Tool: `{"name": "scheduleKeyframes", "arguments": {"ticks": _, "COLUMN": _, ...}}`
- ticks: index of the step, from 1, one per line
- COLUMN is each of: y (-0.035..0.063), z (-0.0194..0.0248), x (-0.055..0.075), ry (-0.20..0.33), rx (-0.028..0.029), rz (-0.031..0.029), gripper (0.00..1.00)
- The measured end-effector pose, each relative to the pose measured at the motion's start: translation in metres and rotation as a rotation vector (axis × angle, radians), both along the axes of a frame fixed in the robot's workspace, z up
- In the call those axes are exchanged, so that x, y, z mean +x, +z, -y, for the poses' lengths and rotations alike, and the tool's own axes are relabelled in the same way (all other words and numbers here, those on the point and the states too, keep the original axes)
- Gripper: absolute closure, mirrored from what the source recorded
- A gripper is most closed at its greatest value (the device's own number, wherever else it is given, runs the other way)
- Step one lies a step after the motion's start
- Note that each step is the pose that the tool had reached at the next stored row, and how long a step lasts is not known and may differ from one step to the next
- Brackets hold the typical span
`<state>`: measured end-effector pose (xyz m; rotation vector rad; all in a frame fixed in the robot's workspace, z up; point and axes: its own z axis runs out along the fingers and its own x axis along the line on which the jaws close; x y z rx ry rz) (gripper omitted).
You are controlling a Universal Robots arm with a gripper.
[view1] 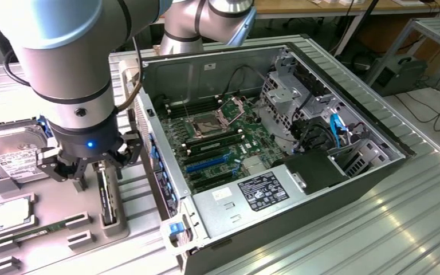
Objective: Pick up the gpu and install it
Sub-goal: 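Pick up the gpu and move the gpu toward the slot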
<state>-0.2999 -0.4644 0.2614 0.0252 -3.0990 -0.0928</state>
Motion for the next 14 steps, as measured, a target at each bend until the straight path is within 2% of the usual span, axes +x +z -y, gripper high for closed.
{"name": "scheduleKeyframes", "arguments": {"ticks": 8, "y": -0.0157, "z": 0.0004, "x": 0.001, "ry": -0.004, "rx": 0.0001, "rz": -0.0010, "gripper": 0.40}}
{"name": "scheduleKeyframes", "arguments": {"ticks": 14, "y": -0.0199, "z": 0.0013, "x": 0.001, "ry": -0.010, "rx": -0.0001, "rz": -0.0020, "gripper": 0.40}}
